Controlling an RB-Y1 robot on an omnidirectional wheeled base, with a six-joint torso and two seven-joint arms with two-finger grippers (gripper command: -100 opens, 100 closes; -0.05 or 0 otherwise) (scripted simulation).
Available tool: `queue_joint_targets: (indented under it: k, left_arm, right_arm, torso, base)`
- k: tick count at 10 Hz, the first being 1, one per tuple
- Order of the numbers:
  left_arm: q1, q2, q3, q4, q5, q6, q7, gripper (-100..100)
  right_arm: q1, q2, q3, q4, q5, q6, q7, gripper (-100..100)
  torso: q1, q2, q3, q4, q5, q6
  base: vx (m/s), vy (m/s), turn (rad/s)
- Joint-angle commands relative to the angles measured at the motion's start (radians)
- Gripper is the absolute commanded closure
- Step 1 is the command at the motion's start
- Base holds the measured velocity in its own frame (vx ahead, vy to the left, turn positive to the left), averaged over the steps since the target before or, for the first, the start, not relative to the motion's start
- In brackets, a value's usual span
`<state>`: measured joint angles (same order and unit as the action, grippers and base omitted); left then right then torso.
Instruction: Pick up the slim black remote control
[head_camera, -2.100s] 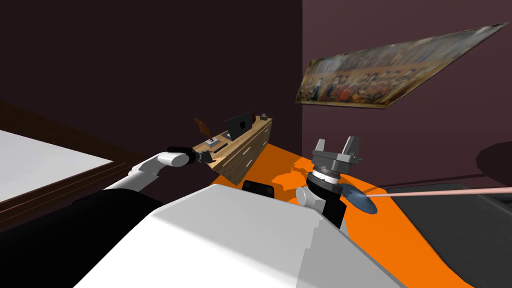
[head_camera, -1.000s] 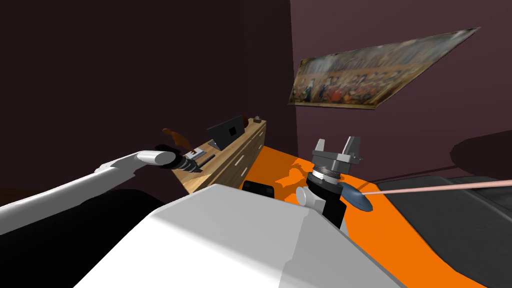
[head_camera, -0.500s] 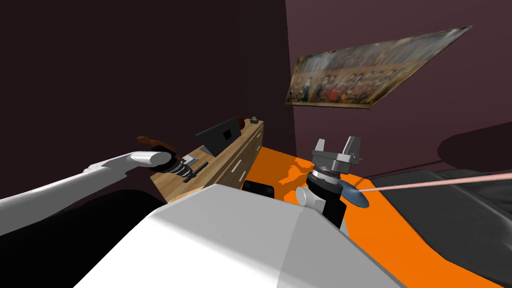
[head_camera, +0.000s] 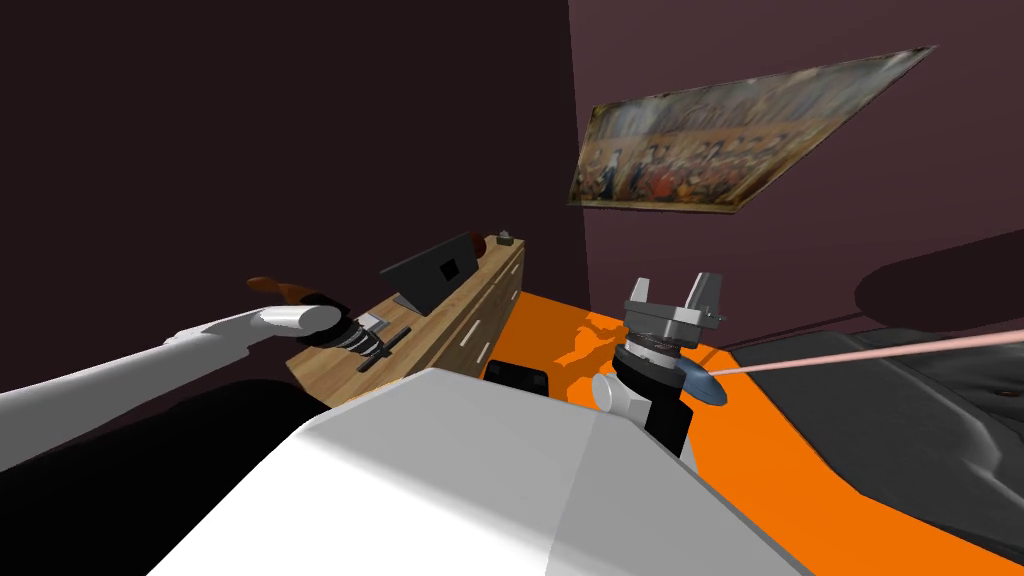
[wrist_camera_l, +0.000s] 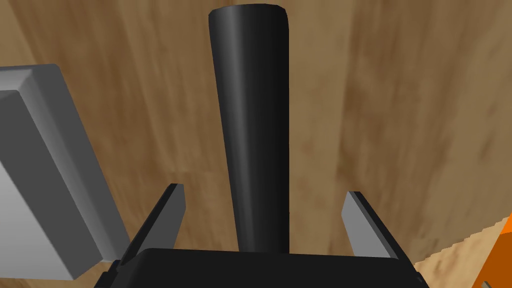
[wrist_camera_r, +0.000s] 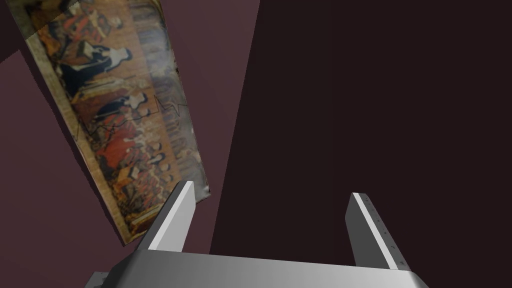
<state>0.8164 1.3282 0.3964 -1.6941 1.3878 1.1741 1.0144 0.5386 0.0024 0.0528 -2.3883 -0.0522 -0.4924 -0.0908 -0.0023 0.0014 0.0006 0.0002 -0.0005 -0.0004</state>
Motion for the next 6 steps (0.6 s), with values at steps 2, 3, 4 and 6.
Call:
queue_joint_targets:
  k: [2, 3, 4, 6]
  left_arm:
    - [0.031, 0.045, -0.045, 0.051, 0.069, -0.073, -0.026, -100]
    - [0.031, 0.045, -0.045, 0.051, 0.069, -0.080, -0.026, -100]
    - [0.045, 0.066, -0.065, 0.074, 0.101, -0.115, -0.039, -100]
    - [0.059, 0.087, -0.086, 0.098, 0.133, -0.151, -0.051, -100]
  right_arm:
    - [0.000, 0.000, 0.000, 0.000, 0.000, 0.000, 0.000, 0]
    - [0.000, 0.000, 0.000, 0.000, 0.000, 0.000, 0.000, 0]
    - [0.000, 0.000, 0.000, 0.000, 0.000, 0.000, 0.000, 0]
    - [0.000, 0.000, 0.000, 0.000, 0.000, 0.000, 0.000, 0]
  torso:
    - [0.000, 0.000, 0.000, 0.000, 0.000, 0.000]
    - [0.000, 0.000, 0.000, 0.000, 0.000, 0.000]
    - [0.000, 0.000, 0.000, 0.000, 0.000, 0.000]
    - [0.000, 0.000, 0.000, 0.000, 0.000, 0.000]
  base:
    - [-0.022, -0.027, -0.084]
    - [-0.017, -0.019, -0.043]
    - [-0.012, -0.022, -0.068]
    - [-0.017, -0.023, -0.070]
